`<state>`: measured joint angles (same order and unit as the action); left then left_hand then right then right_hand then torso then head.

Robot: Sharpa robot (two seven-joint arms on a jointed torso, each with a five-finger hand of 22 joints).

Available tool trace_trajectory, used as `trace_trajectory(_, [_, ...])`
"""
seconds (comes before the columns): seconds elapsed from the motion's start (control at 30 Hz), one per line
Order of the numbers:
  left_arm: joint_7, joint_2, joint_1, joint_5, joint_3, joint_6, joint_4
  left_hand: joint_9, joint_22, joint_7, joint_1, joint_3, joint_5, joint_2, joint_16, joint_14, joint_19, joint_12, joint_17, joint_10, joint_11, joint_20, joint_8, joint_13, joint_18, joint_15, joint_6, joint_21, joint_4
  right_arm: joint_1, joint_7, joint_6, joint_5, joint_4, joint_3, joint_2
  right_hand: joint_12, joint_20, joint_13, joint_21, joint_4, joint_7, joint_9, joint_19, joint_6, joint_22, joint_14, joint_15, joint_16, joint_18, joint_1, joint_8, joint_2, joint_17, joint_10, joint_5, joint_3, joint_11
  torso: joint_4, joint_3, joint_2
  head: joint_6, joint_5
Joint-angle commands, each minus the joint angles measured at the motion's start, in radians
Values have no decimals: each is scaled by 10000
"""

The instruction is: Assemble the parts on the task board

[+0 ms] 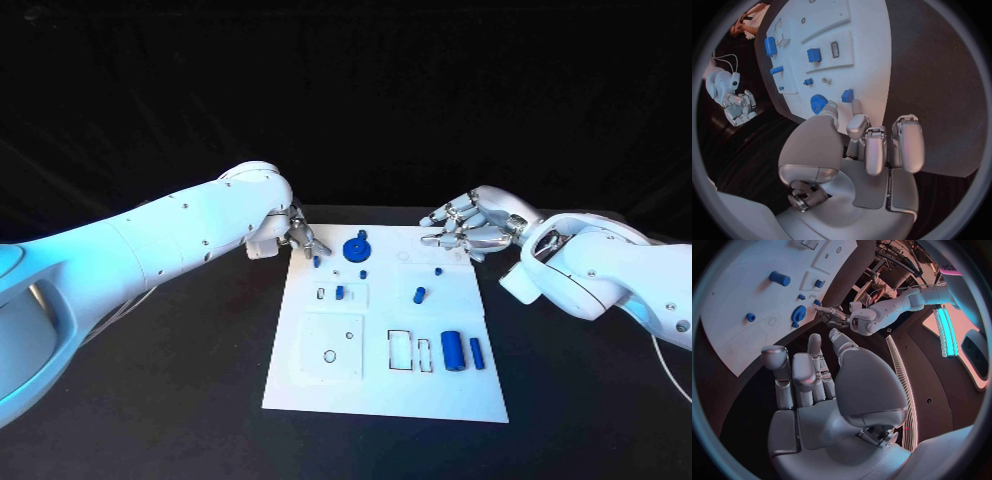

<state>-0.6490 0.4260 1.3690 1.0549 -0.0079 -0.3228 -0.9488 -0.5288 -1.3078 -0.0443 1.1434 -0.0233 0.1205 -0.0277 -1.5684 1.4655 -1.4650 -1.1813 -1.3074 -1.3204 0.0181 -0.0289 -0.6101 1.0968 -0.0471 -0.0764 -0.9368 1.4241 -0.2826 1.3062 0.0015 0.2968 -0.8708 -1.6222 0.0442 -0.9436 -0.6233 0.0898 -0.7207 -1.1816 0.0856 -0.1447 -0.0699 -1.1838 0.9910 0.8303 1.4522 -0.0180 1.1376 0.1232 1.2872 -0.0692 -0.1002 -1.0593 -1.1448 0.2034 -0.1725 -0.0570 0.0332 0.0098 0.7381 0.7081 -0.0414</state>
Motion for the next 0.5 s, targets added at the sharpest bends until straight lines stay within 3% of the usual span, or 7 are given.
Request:
trace_trajectory(0.03, [64,-27,1,111,3,-332,-22,-24,-1346,-7,115,-73,33,17,-24,1053,-439,-64,-2634,-33,59,9,-70,20,60,-61,-86,34,-16,-9,1,-164,-103,5,0,17,-38,-1,14,50,-16,-6,-17,54,-60,-5,-45,-1,-45,185,-44,-68,84,-4,55,59,55,2,-9,0,7,7,-12])
trace_trajectory(0.5, [67,-47,2,106,3,-614,-29,-157,-1392,47,427,-152,37,121,-24,1053,-454,-80,-2634,-49,108,53,-267,23,71,-105,-107,67,39,-10,-20,-193,-107,9,0,35,-38,-1,14,50,-16,-6,-17,54,-60,-5,-45,-1,-45,185,-44,-68,84,-4,55,59,55,2,-4,0,-1,17,7])
